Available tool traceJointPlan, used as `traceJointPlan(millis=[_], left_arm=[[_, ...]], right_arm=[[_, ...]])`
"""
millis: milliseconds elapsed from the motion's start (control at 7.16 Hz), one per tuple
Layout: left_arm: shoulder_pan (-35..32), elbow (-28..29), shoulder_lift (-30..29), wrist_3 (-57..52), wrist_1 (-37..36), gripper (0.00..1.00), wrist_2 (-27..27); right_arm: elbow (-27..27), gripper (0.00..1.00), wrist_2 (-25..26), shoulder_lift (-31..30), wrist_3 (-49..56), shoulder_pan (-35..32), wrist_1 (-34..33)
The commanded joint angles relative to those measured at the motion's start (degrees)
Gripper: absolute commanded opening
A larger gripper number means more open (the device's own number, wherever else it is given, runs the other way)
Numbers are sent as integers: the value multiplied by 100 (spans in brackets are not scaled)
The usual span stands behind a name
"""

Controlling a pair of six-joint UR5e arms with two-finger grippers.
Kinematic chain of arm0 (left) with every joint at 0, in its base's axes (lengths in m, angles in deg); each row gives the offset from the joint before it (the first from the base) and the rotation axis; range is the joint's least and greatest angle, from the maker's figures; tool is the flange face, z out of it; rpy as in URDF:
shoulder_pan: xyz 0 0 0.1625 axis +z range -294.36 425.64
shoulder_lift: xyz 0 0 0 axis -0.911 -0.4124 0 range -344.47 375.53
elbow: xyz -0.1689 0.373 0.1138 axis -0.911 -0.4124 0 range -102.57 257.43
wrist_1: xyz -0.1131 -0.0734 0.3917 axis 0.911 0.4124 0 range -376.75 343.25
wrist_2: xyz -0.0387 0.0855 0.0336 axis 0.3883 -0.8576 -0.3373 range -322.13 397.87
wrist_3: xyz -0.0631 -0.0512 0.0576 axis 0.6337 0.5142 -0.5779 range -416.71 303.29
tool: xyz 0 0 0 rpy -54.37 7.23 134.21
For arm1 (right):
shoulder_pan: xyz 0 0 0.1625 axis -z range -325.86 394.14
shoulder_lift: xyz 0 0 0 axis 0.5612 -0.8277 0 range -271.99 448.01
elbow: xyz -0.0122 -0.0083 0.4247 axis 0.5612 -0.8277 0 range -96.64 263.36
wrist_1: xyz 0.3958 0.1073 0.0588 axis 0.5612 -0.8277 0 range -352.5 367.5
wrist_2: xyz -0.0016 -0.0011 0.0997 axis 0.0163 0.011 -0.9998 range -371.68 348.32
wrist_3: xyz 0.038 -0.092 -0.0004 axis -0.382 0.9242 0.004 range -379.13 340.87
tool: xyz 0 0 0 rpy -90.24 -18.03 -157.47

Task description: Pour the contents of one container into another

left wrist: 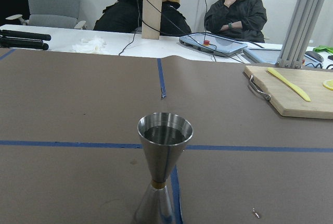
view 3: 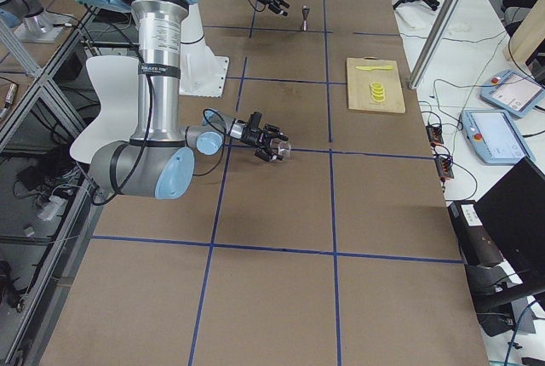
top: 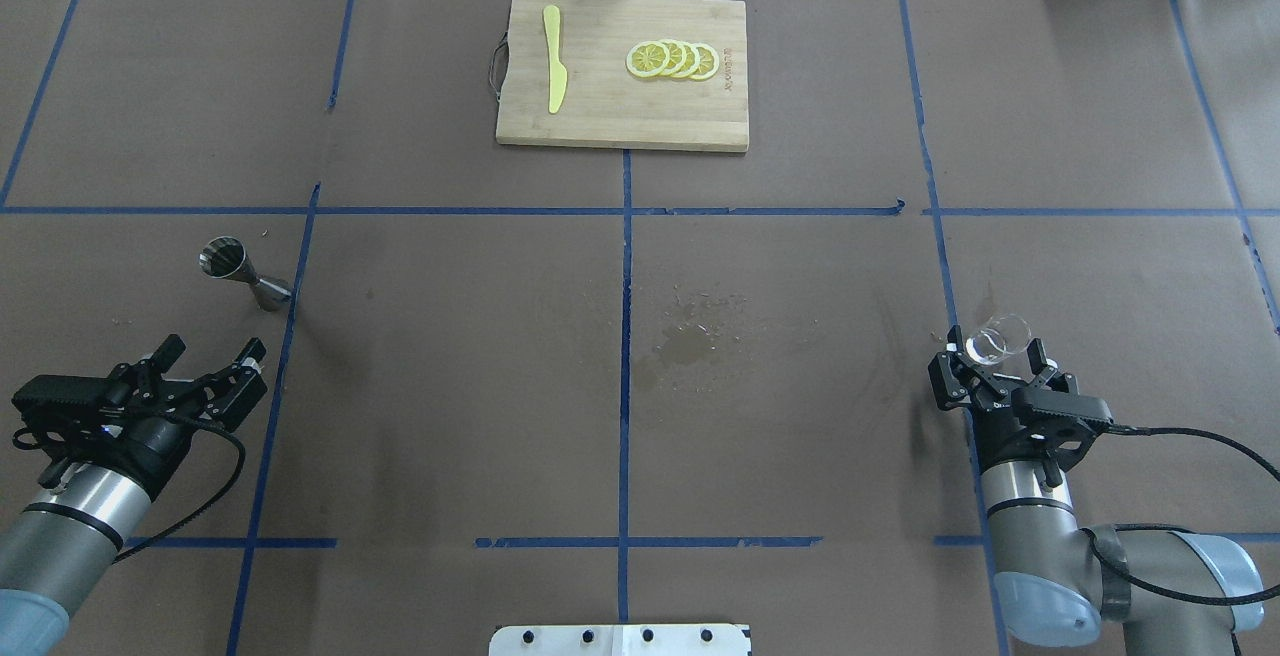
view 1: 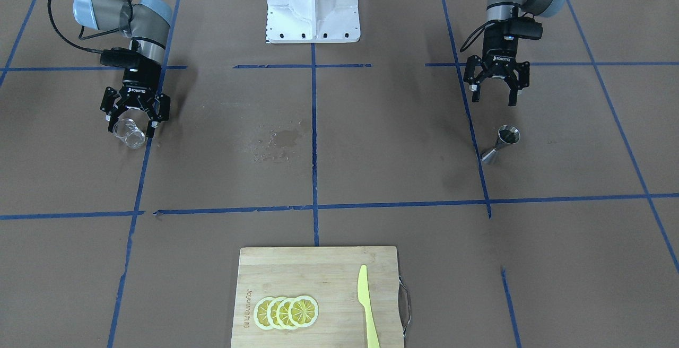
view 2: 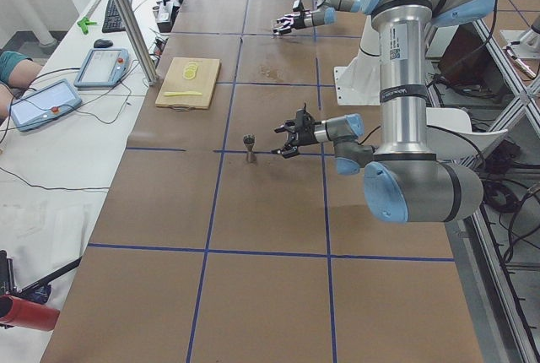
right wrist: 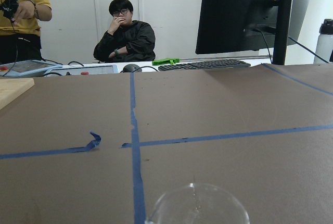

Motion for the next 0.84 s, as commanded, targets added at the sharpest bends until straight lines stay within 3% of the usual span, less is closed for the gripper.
traceJointPlan(millis=[0, 140, 419, 698], left_arm=[[2, -81, 25, 0, 0, 100, 61], [2, -90, 25, 0, 0, 100, 78], [2, -256, 103, 0, 0, 100, 393], [19, -1027, 803, 0, 0, 100, 998]], right_arm=[[474, 100, -384, -334, 197, 58, -2], [826, 100, -499, -580, 330, 110, -2], [951, 100, -666, -609, 331, 251, -2], [1258, 100, -842, -644, 331, 418, -2]])
